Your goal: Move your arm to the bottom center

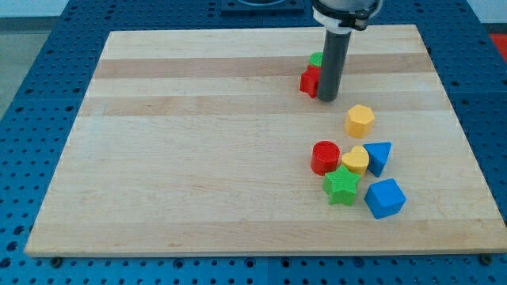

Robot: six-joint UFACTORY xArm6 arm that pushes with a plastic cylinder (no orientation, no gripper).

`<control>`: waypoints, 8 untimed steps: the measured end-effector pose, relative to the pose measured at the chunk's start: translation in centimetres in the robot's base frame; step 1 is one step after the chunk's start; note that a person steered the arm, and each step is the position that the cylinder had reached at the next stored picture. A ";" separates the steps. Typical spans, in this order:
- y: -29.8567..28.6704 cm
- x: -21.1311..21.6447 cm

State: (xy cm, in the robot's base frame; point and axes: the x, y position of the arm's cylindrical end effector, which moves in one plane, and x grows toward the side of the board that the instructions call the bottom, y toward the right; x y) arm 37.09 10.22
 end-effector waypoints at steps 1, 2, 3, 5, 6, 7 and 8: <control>0.0 -0.3; 0.0 -0.9; 0.0 -1.3; -0.3 2.1; -2.6 4.7; -6.1 5.0; -7.7 8.9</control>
State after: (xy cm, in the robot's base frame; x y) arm 46.00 2.56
